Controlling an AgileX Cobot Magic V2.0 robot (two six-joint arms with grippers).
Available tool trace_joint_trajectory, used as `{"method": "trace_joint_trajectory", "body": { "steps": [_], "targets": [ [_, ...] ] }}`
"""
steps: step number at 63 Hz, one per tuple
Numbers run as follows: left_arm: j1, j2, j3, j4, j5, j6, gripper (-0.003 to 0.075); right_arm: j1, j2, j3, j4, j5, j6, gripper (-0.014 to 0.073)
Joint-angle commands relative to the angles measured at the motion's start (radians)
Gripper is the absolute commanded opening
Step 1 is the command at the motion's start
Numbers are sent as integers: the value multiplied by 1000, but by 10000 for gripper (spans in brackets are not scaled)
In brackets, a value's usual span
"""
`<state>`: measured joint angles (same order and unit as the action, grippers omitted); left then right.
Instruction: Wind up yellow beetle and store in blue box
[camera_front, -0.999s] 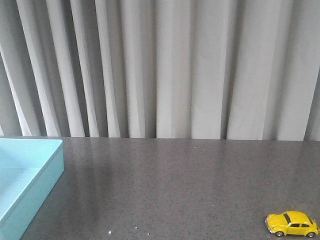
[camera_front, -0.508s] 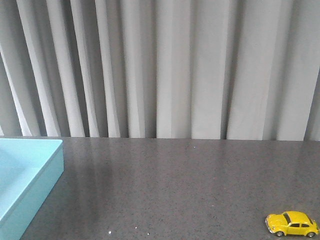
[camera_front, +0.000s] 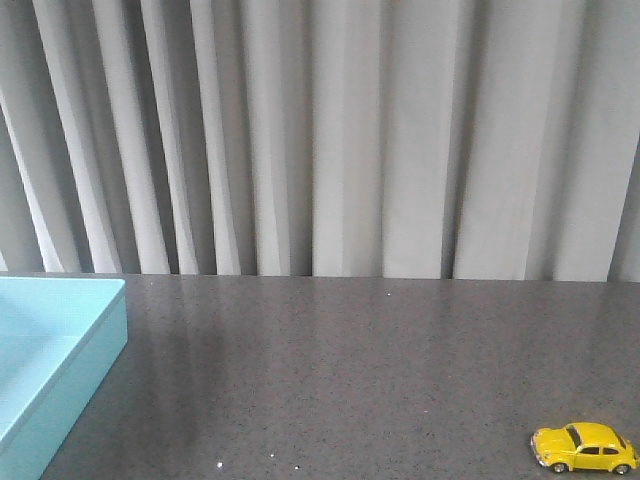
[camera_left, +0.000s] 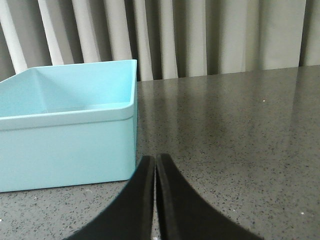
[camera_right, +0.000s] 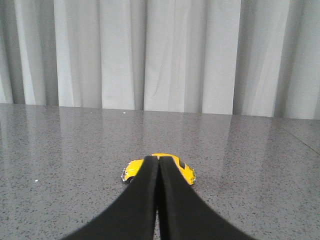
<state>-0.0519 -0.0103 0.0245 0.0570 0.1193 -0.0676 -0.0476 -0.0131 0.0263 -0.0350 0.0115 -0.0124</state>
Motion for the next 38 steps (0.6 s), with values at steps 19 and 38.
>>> {"method": "trace_joint_trajectory", "body": {
  "steps": [19,38],
  "targets": [
    [0,-15,-33,-11,-131,-31,-5,-6,-8,-8,-1,-84,4,-4],
    [0,-2,-319,-10,-127,-44,-5,-6,120,-290,122,19,1,-4]
  ]
}}
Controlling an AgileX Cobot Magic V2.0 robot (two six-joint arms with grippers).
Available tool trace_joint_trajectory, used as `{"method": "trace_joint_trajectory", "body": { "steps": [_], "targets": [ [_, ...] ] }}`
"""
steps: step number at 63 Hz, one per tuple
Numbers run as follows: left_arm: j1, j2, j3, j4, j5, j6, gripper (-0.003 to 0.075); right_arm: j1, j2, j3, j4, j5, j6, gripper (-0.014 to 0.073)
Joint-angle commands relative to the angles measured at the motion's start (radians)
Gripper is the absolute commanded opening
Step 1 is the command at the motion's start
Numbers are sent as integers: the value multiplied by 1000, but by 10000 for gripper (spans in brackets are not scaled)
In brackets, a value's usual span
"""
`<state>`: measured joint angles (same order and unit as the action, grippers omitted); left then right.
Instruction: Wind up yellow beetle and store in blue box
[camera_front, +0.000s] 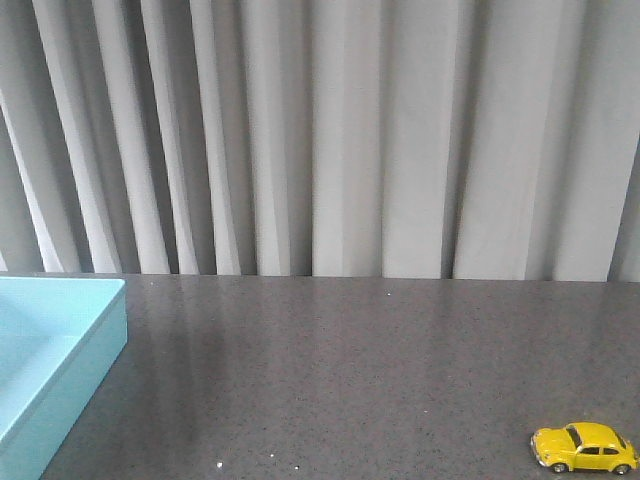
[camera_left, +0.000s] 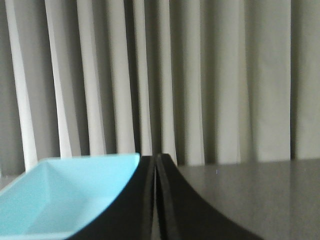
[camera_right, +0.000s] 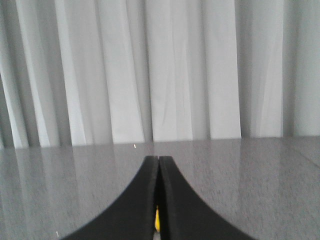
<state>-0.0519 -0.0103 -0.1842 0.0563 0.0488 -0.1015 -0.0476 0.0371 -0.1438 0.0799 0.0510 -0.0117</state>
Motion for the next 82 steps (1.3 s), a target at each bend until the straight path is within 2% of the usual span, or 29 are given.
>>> {"method": "trace_joint_trajectory", "body": {
  "steps": [1,19,27,46,64,70,74,82],
  "targets": [
    [0,3,-133,-7,-49,-11,-5,-6,87,-145,6,-6,1,-4],
    [0,316,-491,1,206,-6,-5,-6,406,-516,-47,257,-6,-4],
    [0,494,-597,0,309,77,-5,-6,519,-614,-103,376,-6,-4],
    [0,748,-624,-16,527,112,-5,-6,666,-651,-64,584,2,-4],
    [0,837,-624,-63,546,110,-1,-6,698,-651,-54,594,1,-1],
    [0,844,-624,-62,543,102,37,-6,700,-651,-53,599,2,32],
    [0,844,-624,-62,540,102,92,-6,702,-651,-54,602,-2,85],
    [0,844,-624,-63,538,102,290,-6,718,-651,-70,598,-7,277]
  ]
}}
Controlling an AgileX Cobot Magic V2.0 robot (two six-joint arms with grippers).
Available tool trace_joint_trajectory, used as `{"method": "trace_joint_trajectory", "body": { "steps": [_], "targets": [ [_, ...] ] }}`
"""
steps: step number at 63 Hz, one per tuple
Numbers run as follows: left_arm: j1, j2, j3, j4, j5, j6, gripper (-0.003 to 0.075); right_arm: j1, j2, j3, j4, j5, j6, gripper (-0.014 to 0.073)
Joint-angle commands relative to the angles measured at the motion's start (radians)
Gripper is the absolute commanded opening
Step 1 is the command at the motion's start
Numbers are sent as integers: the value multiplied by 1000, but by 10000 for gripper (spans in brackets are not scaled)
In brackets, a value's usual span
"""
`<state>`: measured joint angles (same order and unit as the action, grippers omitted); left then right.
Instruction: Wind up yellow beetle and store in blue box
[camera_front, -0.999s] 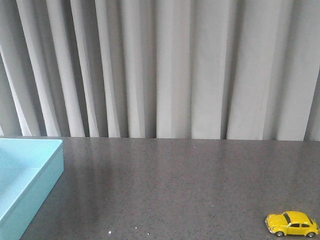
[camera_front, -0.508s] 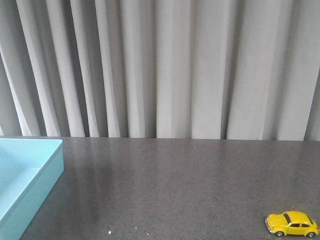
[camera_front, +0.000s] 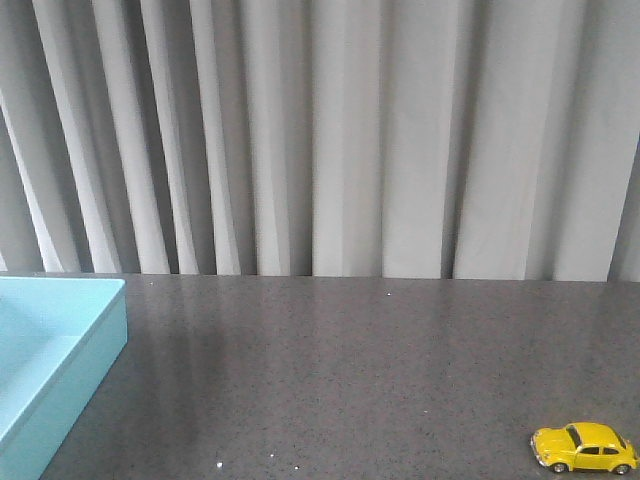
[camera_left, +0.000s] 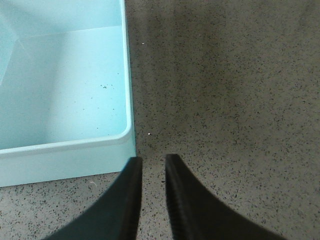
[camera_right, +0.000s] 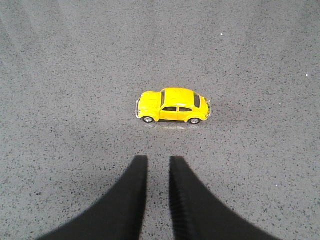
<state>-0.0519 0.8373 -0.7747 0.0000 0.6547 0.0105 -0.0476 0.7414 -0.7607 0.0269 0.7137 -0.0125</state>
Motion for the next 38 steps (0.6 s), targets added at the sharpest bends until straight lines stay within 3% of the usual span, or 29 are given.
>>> {"method": "trace_joint_trajectory", "body": {
  "steps": [1,8,15,24,38],
  "targets": [
    [0,-4,-33,-6,-68,-11,313,-6,15,-34,-21,-64,-6,300],
    [0,-4,-33,-6,-69,-11,469,-6,23,-34,-42,-69,-5,473],
    [0,-4,-33,-6,-70,-11,534,-6,33,-34,-13,-73,1,558],
    [0,-4,-33,-6,-69,-11,542,-6,75,-50,-19,-76,6,566],
    [0,-4,-33,-6,-66,-11,542,-6,301,-239,-63,122,60,549]
  ]
}}
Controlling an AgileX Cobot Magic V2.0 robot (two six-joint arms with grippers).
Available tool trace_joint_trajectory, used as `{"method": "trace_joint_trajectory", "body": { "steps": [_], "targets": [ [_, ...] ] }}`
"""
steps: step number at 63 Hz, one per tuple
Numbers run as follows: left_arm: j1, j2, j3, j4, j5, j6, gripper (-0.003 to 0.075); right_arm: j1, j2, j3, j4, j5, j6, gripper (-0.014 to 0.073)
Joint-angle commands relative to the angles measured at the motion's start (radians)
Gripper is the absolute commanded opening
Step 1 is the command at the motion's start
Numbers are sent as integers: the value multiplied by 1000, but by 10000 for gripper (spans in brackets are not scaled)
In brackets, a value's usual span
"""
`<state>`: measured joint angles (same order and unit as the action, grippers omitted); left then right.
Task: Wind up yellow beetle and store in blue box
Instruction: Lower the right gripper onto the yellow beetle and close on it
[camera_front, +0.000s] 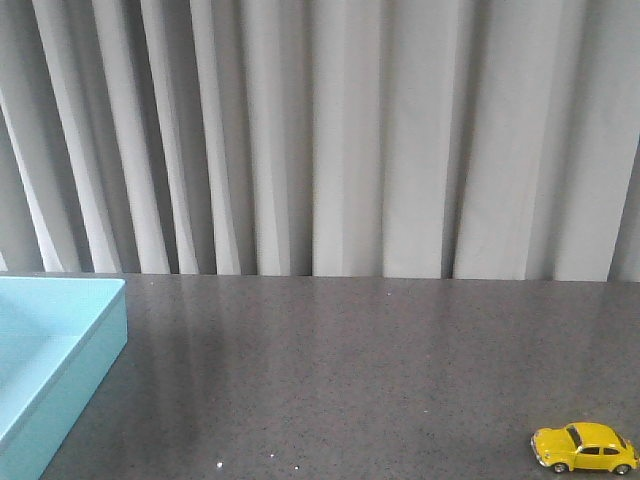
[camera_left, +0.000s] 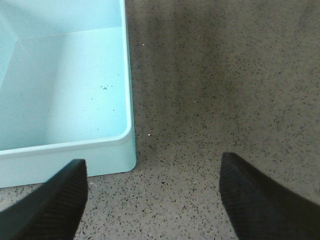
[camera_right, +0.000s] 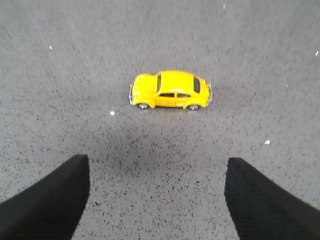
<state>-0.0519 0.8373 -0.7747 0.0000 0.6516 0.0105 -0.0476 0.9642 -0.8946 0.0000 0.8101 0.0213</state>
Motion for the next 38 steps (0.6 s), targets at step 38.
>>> {"method": "trace_joint_trajectory", "body": {
  "steps": [38],
  "targets": [
    [0,-4,-33,-6,-63,-11,542,-7,648,-561,-37,315,-7,543]
  ]
}}
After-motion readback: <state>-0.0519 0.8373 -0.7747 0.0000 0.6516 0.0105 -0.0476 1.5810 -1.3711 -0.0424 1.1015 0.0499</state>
